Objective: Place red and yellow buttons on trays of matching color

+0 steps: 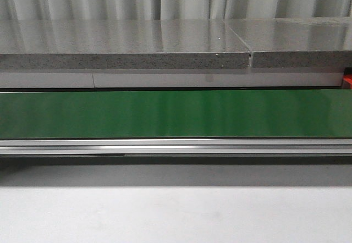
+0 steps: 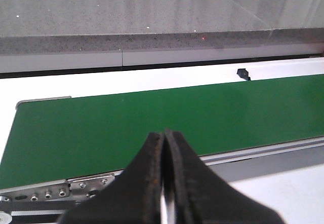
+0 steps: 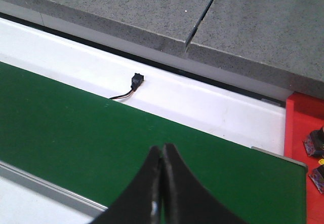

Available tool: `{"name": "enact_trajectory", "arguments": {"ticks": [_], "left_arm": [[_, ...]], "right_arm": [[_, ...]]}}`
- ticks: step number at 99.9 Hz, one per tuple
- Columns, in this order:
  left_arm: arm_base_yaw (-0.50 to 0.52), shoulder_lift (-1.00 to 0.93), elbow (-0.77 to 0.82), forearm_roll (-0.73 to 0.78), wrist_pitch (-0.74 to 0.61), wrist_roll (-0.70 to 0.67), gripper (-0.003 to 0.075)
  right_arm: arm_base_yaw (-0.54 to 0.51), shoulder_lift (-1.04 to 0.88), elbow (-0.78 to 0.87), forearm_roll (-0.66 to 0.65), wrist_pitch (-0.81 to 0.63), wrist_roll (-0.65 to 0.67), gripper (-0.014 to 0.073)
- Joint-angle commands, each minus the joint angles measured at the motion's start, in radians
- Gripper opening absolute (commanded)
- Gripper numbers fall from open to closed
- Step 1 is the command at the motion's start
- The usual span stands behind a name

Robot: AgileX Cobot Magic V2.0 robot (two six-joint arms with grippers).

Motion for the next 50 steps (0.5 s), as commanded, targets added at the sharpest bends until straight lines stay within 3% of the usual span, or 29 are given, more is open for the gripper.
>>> {"name": "enact_trajectory", "arguments": {"ticks": [1,50], "left_arm": [[-0.005,0.008,-0.026,-0.023,-0.07,-0.005,-0.0019],[-0.005,0.008,-0.026,-0.023,-0.07,-0.005,-0.0019]], "right_arm": [[0.002,-0.005,-0.025,0.023,-0.046,-0.009,-0.0068],[0.002,-0.005,-0.025,0.023,-0.052,-0.009,-0.0069]]}}
